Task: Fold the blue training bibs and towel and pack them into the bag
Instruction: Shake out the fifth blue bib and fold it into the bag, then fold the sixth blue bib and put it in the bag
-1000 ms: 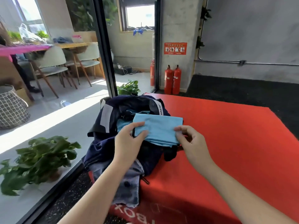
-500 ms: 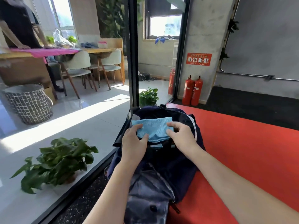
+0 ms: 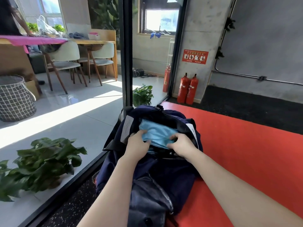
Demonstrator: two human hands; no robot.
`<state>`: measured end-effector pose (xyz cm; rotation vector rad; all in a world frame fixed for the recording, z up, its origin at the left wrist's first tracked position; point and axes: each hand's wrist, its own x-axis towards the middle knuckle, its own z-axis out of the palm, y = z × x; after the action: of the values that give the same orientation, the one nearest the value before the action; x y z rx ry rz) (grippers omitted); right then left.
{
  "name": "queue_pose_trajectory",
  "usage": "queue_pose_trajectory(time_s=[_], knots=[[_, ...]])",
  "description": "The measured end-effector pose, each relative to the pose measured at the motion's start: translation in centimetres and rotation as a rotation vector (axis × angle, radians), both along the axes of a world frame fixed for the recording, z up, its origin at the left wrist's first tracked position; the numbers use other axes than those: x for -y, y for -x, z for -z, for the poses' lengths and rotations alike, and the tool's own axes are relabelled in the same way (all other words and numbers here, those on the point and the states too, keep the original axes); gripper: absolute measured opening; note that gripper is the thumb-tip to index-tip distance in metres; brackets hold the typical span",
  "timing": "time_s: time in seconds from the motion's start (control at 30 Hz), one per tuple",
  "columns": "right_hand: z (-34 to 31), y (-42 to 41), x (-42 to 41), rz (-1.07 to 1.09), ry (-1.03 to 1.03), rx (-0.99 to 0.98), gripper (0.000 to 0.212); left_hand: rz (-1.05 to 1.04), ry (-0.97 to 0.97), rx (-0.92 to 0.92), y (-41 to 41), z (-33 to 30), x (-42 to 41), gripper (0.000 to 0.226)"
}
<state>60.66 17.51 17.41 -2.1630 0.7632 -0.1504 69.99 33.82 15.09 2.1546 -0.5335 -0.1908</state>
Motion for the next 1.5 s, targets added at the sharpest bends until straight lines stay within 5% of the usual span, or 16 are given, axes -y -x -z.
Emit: queue_pose_trajectory(time_s=[0.3, 0.4, 0.93, 1.2, 1.5], knots=[[-1.9, 3.6, -1.1, -0.074, 0.039, 0.227, 0.034, -0.142, -0.08, 0.32, 4.2, -2.0, -0.4, 0.038], [-2.8, 6.7, -1.3, -0.09, 0.008, 0.333, 0.028, -0.154, 0.026, 0.355, 7.2, -2.9, 0.0, 0.033], [1.1, 40.0, 7.9, 0.355, -0.033, 0.434, 0.019, 0.43, 0.285, 0.292, 35.0, -3.0, 11.8, 0.034], [6.8, 57.5, 11.3, 0.692, -0.028, 0.372, 0.019, 0.895, 0.064, 0.222, 50.9, -1.4, 19.3, 0.034], [14.0, 71.2, 11.9, 0.925, -0.142, 0.184, 0.006, 1.152, -0.369, 0.212, 62.3, 6.4, 24.0, 0.025]])
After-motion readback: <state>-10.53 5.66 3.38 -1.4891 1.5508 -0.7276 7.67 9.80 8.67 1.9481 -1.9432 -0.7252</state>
